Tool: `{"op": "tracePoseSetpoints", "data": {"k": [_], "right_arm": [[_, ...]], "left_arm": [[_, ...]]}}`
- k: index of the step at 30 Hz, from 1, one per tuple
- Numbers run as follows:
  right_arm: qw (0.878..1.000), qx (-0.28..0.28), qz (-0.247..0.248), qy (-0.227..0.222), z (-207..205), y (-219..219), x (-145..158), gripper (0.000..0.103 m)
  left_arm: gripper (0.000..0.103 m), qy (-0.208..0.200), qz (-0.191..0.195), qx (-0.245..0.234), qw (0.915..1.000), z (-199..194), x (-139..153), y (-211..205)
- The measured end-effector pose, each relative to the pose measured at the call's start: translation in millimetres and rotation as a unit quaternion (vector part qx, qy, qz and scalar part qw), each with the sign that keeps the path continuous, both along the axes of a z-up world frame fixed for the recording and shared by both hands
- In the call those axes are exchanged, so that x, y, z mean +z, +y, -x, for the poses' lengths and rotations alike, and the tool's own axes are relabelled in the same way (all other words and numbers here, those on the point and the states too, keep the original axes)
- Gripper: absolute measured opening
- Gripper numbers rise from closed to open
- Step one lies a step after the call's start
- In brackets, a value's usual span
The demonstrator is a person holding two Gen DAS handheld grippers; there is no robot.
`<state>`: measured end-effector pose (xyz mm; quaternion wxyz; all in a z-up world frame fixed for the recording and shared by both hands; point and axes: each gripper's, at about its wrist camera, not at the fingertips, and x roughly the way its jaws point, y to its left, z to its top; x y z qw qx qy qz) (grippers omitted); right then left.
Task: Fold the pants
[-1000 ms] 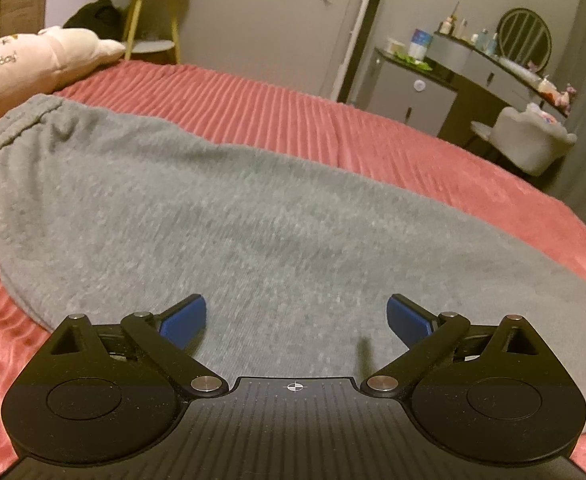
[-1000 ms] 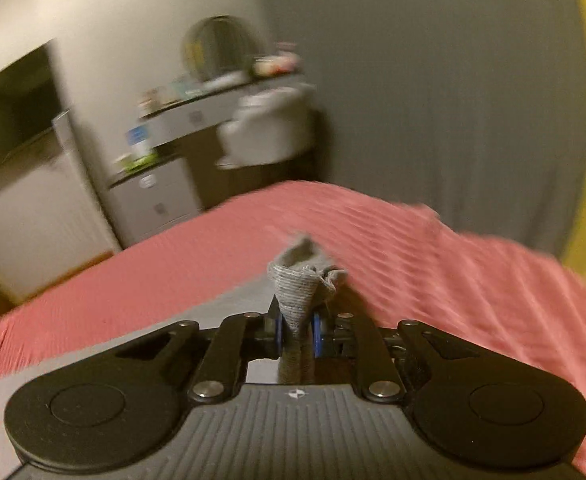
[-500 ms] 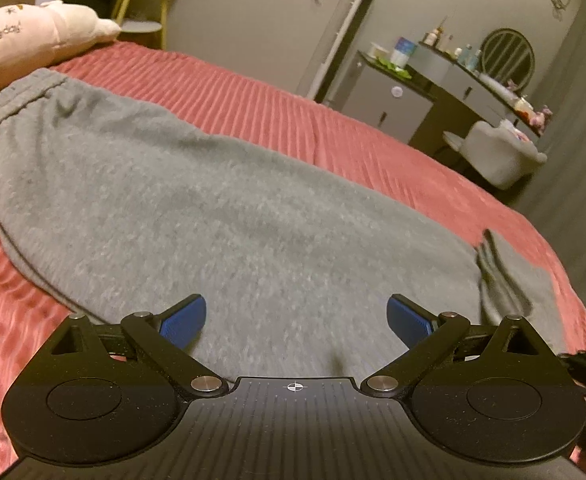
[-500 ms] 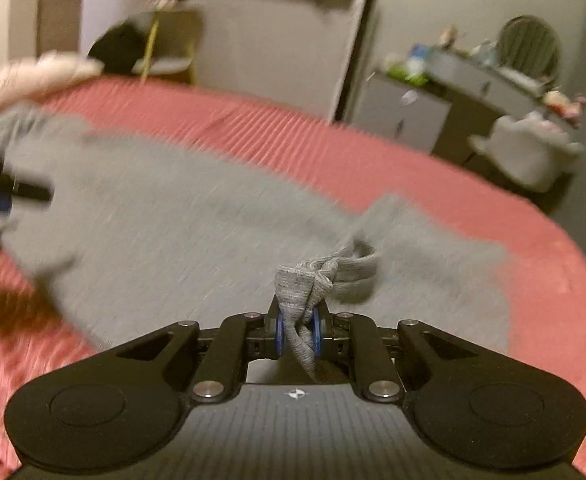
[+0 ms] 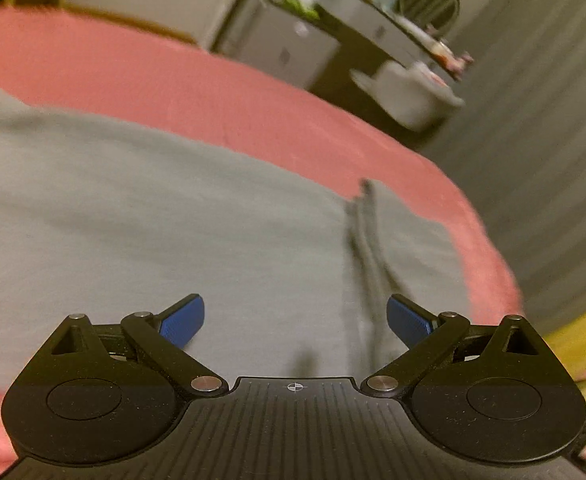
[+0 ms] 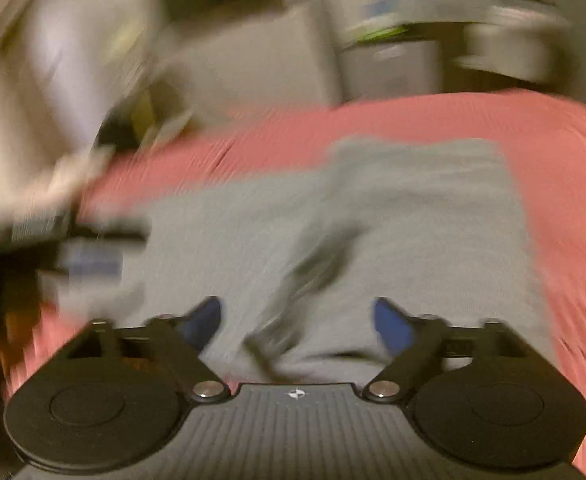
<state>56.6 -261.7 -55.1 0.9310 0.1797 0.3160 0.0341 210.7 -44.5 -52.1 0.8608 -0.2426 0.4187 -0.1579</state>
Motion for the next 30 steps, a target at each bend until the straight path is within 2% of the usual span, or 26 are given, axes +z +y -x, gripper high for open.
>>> {"op": "tracePoseSetpoints", "data": {"k": [3,4,5,7,9,10,13,14,17,18,22,24,27,28,29,30], "right_arm": [[0.992,-0.123,-0.035,0.009,19,-37,-10,0.087],[0.986,-0.152,-0.067,0.014,26,-52,-15,0.087],[0.98,-0.17,-0.107,0.011,33,-65,-19,0.087],[0.969,-0.192,-0.156,0.007,42,-79,-28,0.088],[0.965,-0.19,-0.179,0.013,42,-82,-33,0.09],[0.965,-0.187,-0.186,0.016,43,-86,-37,0.091],[0.965,-0.174,-0.194,0.012,43,-85,-38,0.096],[0.965,-0.174,-0.197,0.012,37,-86,-35,0.096],[0.96,-0.172,-0.219,0.013,40,-90,-47,0.097],[0.959,-0.173,-0.226,0.014,39,-91,-49,0.097],[0.958,-0.169,-0.229,0.019,32,-89,-53,0.098],[0.959,-0.17,-0.228,0.018,31,-88,-52,0.098],[0.954,-0.172,-0.247,0.012,31,-93,-56,0.098],[0.95,-0.172,-0.26,0.008,33,-96,-57,0.098],[0.946,-0.174,-0.273,0.005,35,-98,-59,0.096],[0.942,-0.177,-0.286,0.003,37,-102,-60,0.092]], "left_arm": [[0.099,0.038,0.049,-0.035,0.9975,-34,-12,-28],[0.095,0.052,0.065,-0.048,0.9954,-46,-17,-37],[0.084,0.07,0.082,-0.064,0.9921,-58,-24,-48],[0.07,0.11,0.092,-0.087,0.9859,-79,-38,-67],[0.068,0.145,0.073,-0.09,0.9825,-97,-52,-81],[0.068,0.146,0.068,-0.088,0.983,-103,-57,-85],[0.066,0.164,0.086,-0.067,0.9804,-114,-57,-83],[0.069,0.16,0.096,-0.065,0.9803,-115,-52,-80],[0.074,0.108,0.031,-0.082,0.9903,-111,-41,-76],[0.074,0.109,0.018,-0.084,0.9903,-110,-44,-75],[0.078,0.109,0.055,-0.083,0.989,-109,-51,-77],[0.078,0.12,0.079,-0.093,0.9853,-111,-54,-87],[0.077,0.119,0.061,-0.101,0.9858,-112,-54,-102],[0.067,0.116,0.051,-0.101,0.9868,-112,-53,-106],[0.033,0.118,0.035,-0.097,0.9876,-113,-50,-109],[0.018,0.122,0.026,-0.098,0.9874,-114,-47,-111]]}}
